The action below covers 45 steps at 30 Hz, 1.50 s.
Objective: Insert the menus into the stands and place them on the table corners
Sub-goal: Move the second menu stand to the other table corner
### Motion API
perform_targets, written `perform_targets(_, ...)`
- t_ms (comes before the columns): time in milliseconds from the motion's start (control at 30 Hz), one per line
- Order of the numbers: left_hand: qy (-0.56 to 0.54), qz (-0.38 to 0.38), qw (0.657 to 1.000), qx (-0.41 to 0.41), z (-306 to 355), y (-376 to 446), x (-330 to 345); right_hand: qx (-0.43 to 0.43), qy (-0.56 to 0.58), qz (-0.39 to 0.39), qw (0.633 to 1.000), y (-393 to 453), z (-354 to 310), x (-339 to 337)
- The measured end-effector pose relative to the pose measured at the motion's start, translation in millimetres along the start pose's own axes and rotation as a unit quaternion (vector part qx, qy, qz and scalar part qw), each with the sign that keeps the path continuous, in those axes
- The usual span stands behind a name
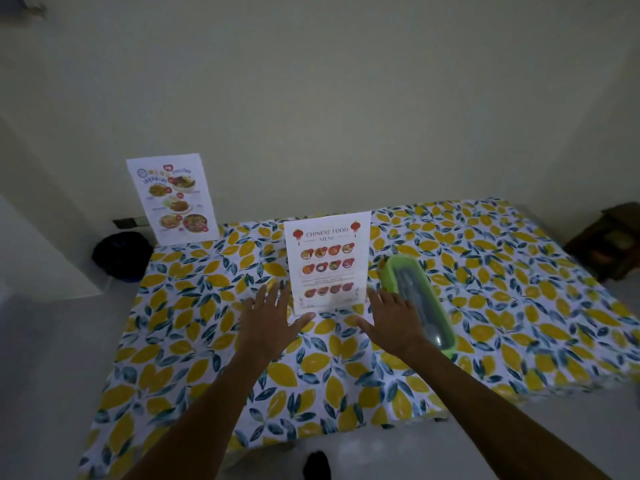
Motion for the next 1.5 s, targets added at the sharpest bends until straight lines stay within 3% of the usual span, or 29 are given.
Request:
perform_targets(233,0.015,-0.026,0.999,-0.027,-20,43,27,0.017,0.002,-0.032,0.999,57,24,24)
perform_targets(567,0.005,0.003,1.0,-0.007,-16,101,50,0.041,0.002,-0.048,0.998,111,49,32)
perform_targets(767,0.051,-0.052,0.997,-0.001,-17,122,65,0.06,0.059,-0.053,0.995,137,46,27)
perform_targets(867,0.04,-0.069,0.997,-0.015,-19,128,63,0.08,0.091,-0.04,0.992,150,42,24)
perform_targets(1000,-0.001,-0.037,0.999,-0.039,-17,147,44,0.078,0.079,0.014,0.994,165,45,1)
perform_targets(1267,-0.01,0.025,1.0,-0.012,40,220,-30,0.084,0.06,0.099,0.99,196,102,-73)
perform_targets(1500,-0.035,0.058,0.997,0.02,156,281,-60,0.105,0.044,0.15,0.982,216,219,-131)
Point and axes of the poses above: each hand's wrist, its own y-axis towards the middle knuckle, its own x-axis out of the palm, z = x × y, the point moved 8 cm from there along y, towards the middle knuckle, and after that the axes turned 1 degree about -y, right-handed, at the moved point
